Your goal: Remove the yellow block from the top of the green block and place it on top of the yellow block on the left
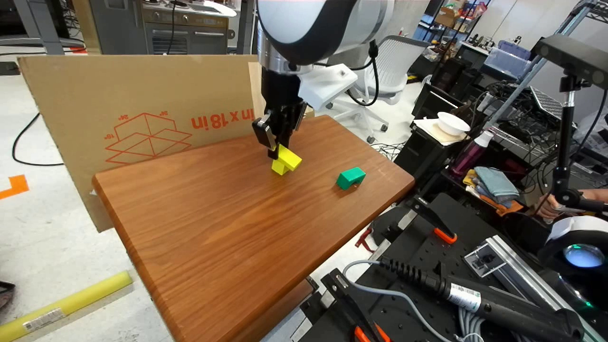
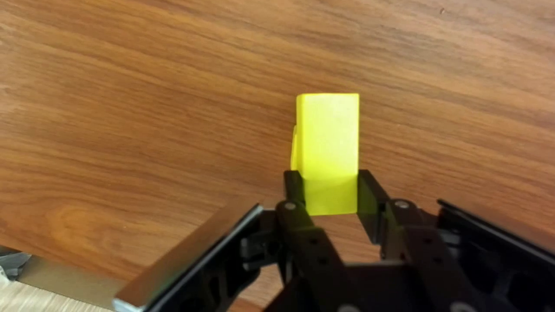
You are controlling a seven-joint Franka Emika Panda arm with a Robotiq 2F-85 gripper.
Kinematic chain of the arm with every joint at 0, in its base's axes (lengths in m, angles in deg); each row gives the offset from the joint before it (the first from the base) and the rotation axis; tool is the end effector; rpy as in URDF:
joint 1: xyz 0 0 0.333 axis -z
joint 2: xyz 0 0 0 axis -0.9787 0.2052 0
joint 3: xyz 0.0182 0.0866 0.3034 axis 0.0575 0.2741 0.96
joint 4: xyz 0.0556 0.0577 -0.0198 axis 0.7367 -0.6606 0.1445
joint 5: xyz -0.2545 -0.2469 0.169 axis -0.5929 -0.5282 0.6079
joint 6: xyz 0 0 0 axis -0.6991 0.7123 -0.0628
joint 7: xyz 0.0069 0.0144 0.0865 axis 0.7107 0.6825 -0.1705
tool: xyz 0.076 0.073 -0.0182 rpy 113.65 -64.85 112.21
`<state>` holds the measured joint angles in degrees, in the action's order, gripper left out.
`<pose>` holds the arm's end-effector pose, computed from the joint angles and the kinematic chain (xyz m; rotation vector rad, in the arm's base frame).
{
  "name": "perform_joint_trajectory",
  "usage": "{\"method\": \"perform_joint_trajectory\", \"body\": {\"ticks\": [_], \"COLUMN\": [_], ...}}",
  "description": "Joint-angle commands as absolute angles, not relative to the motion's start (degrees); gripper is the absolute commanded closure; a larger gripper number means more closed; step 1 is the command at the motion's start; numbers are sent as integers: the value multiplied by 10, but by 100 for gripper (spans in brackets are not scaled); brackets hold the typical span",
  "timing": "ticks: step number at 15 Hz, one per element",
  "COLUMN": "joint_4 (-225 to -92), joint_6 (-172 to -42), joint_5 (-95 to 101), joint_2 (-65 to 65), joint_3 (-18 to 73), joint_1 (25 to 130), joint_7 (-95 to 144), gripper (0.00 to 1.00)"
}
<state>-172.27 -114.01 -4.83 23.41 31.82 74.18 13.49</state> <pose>0.6272 0.0521 0.1393 2.9943 0.5119 -0.1100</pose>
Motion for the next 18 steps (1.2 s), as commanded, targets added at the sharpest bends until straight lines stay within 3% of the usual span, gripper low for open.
{"method": "perform_joint_trajectory", "body": {"ticks": [1,2,3,5,9,10,18], "joint_4": [-1684,-1680,-1679,-1679,-1689,-1694,-1802], "joint_6": [-1110,-1104,-1104,-1105,-1110,-1113,-1102], "joint_5": [-48,-46,-48,-51,-50,-49,12], "joint_2": [260,261,260,258,245,239,81], "joint_3": [318,319,319,317,318,317,328], "joint_1": [735,735,735,733,734,733,752], "joint_7": [139,139,138,139,139,142,184], "gripper": [91,91,41,34,5,0,0]}}
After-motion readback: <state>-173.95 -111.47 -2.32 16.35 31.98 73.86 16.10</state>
